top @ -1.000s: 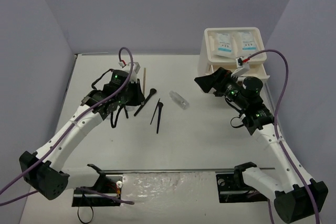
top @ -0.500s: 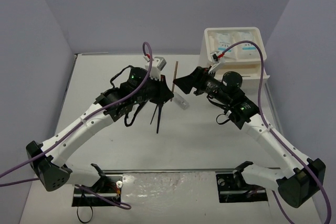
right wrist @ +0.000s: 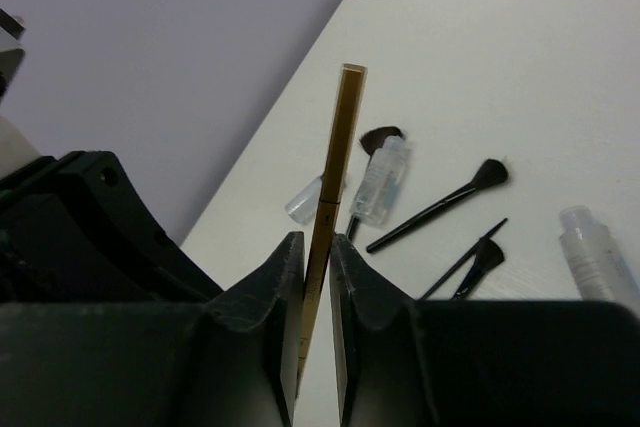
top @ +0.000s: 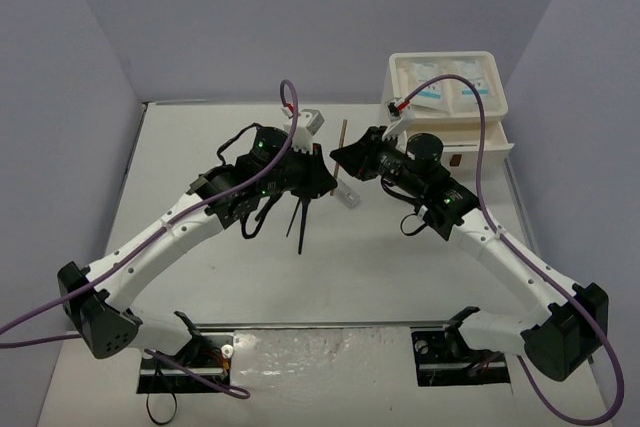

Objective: Organize the makeup

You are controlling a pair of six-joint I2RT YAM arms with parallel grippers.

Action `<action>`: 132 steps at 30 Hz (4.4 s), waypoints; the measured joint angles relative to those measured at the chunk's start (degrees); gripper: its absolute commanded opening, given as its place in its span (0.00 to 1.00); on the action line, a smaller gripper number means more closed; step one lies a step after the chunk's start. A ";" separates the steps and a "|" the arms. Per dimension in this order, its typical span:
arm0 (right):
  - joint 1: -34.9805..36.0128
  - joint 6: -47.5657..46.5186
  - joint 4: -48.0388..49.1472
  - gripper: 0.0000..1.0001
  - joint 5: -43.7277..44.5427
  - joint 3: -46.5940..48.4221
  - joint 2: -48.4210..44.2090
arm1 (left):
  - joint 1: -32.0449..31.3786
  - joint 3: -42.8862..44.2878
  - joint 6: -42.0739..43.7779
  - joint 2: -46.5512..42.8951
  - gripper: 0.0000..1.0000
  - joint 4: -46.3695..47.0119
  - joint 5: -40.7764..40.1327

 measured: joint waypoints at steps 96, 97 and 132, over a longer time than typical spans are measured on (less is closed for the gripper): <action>-36.13 -29.61 -6.51 0.13 10.14 -11.67 2.18 | 18.76 -24.38 16.99 -30.54 0.97 -7.36 -36.44; -36.13 -29.81 -6.40 0.10 10.12 -11.71 2.18 | 18.76 -24.38 16.99 -30.38 0.97 -7.38 -36.44; -36.20 -30.79 2.18 0.00 7.09 -5.62 11.48 | 18.76 -24.40 17.00 -28.04 0.97 -7.68 -36.41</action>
